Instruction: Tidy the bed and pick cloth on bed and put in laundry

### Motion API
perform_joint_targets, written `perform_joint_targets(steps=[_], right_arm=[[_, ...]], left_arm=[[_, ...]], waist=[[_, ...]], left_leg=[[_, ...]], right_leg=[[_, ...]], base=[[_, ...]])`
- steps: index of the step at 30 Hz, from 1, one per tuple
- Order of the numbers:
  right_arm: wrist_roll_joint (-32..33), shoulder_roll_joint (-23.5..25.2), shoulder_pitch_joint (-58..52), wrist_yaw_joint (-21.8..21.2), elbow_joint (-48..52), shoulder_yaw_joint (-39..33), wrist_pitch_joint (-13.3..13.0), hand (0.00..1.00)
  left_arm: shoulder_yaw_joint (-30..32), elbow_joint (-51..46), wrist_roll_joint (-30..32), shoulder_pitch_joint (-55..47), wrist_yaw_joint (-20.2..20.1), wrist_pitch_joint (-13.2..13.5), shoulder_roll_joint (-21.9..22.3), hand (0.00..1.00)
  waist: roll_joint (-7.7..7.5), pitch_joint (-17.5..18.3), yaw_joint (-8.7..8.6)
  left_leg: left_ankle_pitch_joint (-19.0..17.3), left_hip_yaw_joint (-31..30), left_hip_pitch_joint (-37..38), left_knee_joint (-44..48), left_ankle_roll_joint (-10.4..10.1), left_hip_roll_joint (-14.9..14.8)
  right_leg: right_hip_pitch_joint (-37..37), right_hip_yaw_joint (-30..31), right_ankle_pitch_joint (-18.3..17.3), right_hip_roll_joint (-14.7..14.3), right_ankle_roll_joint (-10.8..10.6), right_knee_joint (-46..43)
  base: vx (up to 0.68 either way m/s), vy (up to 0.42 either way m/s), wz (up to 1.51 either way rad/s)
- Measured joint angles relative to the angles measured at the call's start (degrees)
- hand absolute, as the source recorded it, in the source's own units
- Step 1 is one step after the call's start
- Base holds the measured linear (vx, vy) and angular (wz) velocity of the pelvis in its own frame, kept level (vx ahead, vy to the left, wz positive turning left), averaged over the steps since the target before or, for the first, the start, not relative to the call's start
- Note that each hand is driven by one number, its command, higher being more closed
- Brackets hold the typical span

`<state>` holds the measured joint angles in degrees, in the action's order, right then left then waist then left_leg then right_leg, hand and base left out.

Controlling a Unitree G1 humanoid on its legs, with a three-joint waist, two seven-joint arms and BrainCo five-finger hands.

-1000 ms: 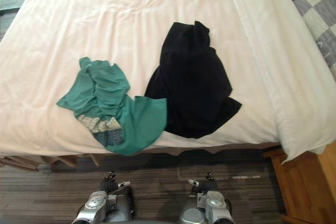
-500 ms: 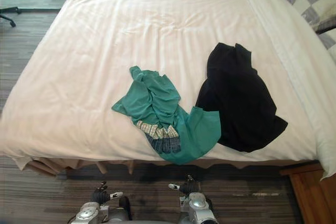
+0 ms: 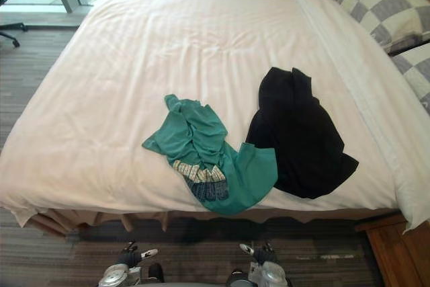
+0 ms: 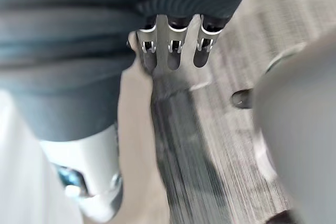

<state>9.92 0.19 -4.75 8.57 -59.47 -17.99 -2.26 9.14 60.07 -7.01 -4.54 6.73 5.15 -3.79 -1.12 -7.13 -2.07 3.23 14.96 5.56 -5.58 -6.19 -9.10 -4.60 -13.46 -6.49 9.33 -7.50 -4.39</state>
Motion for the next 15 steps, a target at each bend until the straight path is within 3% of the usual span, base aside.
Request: perform_joint_targets(steps=[4, 9, 15], right_arm=[[7.54, -0.48, -4.04, 1.49, 2.00, -8.64, 0.00, 0.00], [15.33, -1.39, -10.05, 4.41, 15.87, -18.70, -1.81, 0.00], [15.61, -4.12, -10.30, 8.22, 31.77, -25.35, -4.75, 0.00]], left_arm=[[10.02, 0.04, -5.06, -1.77, 0.51, -0.85, 1.03, 0.00], [25.98, -5.61, -10.08, -4.81, 1.22, -0.90, -0.43, 0.00], [31.43, -22.06, -12.69, -5.25, 3.30, 1.26, -6.77, 0.00]], waist=[[0.89, 0.75, -0.02], [3.54, 2.13, 0.17], [3.18, 4.49, 1.59]], left_leg=[[-0.03, 0.26, 0.22, -0.04, -0.02, -0.08], [-0.74, 1.79, 0.55, -0.35, -0.27, -0.40], [-2.46, 2.43, 0.44, -0.37, -0.84, -0.60]], right_leg=[[-0.18, 0.00, 0.13, -0.01, -0.23, 0.19], [-0.89, -0.01, 0.07, -0.02, -0.31, 0.43], [-0.82, 0.02, -1.08, -0.10, -0.11, 0.48]], base=[[0.00, 0.003, -0.02], [0.01, 0.001, -0.04], [0.05, 0.001, -0.01]])
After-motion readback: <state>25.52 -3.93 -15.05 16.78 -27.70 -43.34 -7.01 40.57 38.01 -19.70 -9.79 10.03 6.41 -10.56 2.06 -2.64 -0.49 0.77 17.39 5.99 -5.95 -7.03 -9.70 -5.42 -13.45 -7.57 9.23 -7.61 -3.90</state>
